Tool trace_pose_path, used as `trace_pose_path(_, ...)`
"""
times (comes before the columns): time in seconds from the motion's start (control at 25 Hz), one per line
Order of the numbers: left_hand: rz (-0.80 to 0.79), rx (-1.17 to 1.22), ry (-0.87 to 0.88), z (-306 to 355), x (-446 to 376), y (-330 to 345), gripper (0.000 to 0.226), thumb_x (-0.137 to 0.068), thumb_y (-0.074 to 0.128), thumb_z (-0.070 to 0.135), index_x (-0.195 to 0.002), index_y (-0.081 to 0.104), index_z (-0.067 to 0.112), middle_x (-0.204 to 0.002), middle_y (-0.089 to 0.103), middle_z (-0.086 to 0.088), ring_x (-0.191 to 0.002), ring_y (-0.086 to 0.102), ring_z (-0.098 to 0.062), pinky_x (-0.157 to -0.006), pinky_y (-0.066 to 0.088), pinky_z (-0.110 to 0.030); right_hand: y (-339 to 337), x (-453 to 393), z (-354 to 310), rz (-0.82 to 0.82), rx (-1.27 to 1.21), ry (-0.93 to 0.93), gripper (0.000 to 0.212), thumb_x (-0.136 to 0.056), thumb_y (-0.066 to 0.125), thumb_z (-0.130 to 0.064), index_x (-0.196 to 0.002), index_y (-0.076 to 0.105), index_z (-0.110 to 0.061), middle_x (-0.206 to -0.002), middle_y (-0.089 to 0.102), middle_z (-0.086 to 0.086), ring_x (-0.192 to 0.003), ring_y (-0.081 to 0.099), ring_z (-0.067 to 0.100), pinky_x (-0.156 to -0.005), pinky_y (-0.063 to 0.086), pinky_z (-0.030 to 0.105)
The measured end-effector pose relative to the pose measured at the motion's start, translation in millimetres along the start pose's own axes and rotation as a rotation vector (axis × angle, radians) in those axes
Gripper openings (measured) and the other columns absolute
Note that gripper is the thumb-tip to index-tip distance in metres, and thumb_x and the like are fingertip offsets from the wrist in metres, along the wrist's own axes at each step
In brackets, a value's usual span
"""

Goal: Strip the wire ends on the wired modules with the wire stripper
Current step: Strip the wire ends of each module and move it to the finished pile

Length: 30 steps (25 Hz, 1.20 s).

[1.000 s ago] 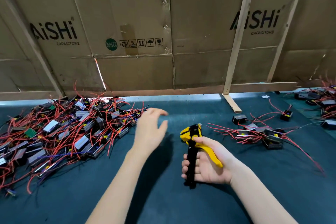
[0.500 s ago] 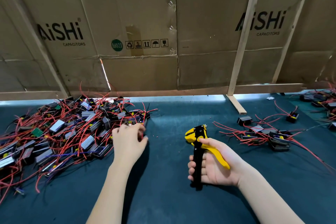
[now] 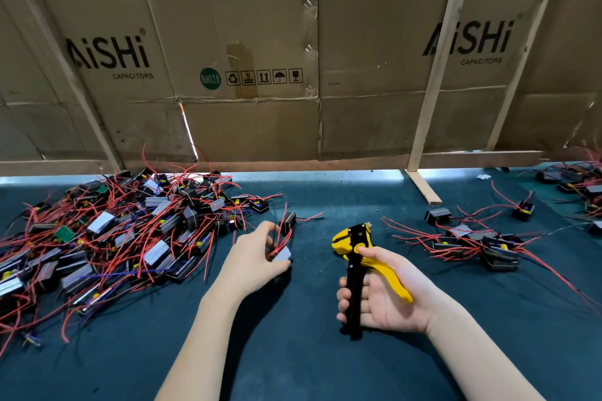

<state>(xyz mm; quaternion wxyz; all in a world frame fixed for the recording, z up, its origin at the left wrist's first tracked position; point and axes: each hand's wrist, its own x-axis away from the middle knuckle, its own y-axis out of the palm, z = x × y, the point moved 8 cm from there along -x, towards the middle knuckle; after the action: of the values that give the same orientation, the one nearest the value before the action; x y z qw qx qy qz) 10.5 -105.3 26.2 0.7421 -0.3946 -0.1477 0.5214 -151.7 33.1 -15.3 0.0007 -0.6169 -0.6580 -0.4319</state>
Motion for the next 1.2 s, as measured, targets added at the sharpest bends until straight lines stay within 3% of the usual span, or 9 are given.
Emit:
trace_pose_path(0.16, 0.657, 0.243, -0.195, -28, 15, -61, 0.062, -0.081, 0.075, 0.014, -0.133, 0.042, 0.011, -0.108, 0.065, -0.008, -0.088, 0.062, -0.029, -0.086, 0.047, -0.038, 0, 0, 0, 0.001, 0.009, -0.001, 0.050, -0.078, 0.063, -0.042, -0.096, 0.055, 0.004, -0.082, 0.058, 0.021, -0.072, 0.062, 0.035, -0.077, 0.056, 0.048)
trace_pose_path(0.24, 0.886, 0.324, -0.179, -33, 28, -82, 0.069, -0.080, 0.075, 0.010, -0.138, 0.038, 0.009, -0.118, 0.059, -0.012, -0.091, 0.061, -0.028, -0.087, 0.049, -0.038, 1, 0, 0, 0.000, 0.009, -0.003, 0.051, -0.077, 0.063, -0.043, -0.097, 0.056, 0.004, -0.083, 0.058, 0.021, -0.072, 0.062, 0.035, -0.076, 0.056, 0.048)
trace_pose_path(0.44, 1.114, 0.306, 0.124, 4, 47, -93, 0.059, -0.088, 0.071, 0.015, -0.139, 0.044, 0.003, -0.131, 0.058, -0.012, -0.118, 0.057, -0.023, -0.103, 0.044, -0.032, 1, 1, 0, 0.002, 0.004, -0.001, 0.050, -0.078, 0.063, -0.042, -0.096, 0.056, 0.004, -0.082, 0.058, 0.021, -0.072, 0.062, 0.035, -0.079, 0.055, 0.049)
trace_pose_path(0.52, 1.012, 0.236, 0.330, 28, 44, -83, 0.055, -0.086, 0.072, 0.015, -0.134, 0.049, 0.004, -0.128, 0.059, -0.007, -0.115, 0.056, -0.015, -0.104, 0.040, -0.022, 1, 1, 0, 0.001, 0.001, -0.001, 0.049, -0.079, 0.063, -0.042, -0.095, 0.056, 0.004, -0.082, 0.058, 0.021, -0.072, 0.062, 0.035, -0.079, 0.055, 0.049)
trace_pose_path(0.6, 0.718, 0.160, 0.448, 47, 30, -57, 0.052, -0.084, 0.075, 0.014, -0.130, 0.052, 0.008, -0.120, 0.059, 0.000, -0.110, 0.056, -0.011, -0.101, 0.041, -0.021, 1, 1, 0, 0.003, -0.002, 0.001, 0.049, -0.079, 0.063, -0.042, -0.095, 0.056, 0.004, -0.082, 0.058, 0.021, -0.072, 0.062, 0.035, -0.079, 0.054, 0.049)
trace_pose_path(0.72, 0.147, -0.080, 0.406, 48, 12, 4, 0.053, -0.084, 0.074, 0.022, -0.131, 0.051, 0.018, -0.121, 0.055, 0.007, -0.114, 0.052, -0.012, -0.100, 0.043, -0.028, 1, 1, 0, 0.006, -0.010, 0.001, 0.049, -0.080, 0.062, -0.042, -0.096, 0.056, 0.004, -0.082, 0.058, 0.021, -0.071, 0.061, 0.035, -0.081, 0.053, 0.050)
trace_pose_path(0.8, -0.008, -0.267, 0.391, 42, 11, 27, 0.039, -0.086, 0.068, 0.039, -0.120, 0.057, 0.023, -0.113, 0.054, 0.009, -0.110, 0.049, -0.010, -0.093, 0.046, -0.032, 1, 1, 0, 0.003, -0.010, 0.003, 0.049, -0.080, 0.062, -0.042, -0.096, 0.055, 0.004, -0.082, 0.058, 0.021, -0.071, 0.061, 0.035, -0.080, 0.054, 0.049)
trace_pose_path(1.08, 0.018, -0.199, 0.269, 34, 9, 22, 0.023, -0.084, 0.064, 0.051, -0.094, 0.065, 0.030, -0.094, 0.056, 0.013, -0.094, 0.051, -0.005, -0.079, 0.046, -0.029, 1, 1, 1, 0.006, 0.008, 0.005, 0.050, -0.080, 0.061, -0.043, -0.097, 0.055, 0.004, -0.082, 0.058, 0.021, -0.072, 0.061, 0.035, -0.080, 0.054, 0.049)
trace_pose_path(1.2, 0.061, -0.255, 0.212, 31, 8, 20, 0.032, -0.084, 0.058, 0.060, -0.087, 0.063, 0.028, -0.088, 0.055, 0.012, -0.085, 0.050, -0.004, -0.069, 0.042, -0.026, 2, 1, 0, 0.001, 0.016, 0.003, 0.050, -0.079, 0.062, -0.043, -0.095, 0.056, 0.004, -0.082, 0.058, 0.021, -0.072, 0.061, 0.035, -0.080, 0.054, 0.049)
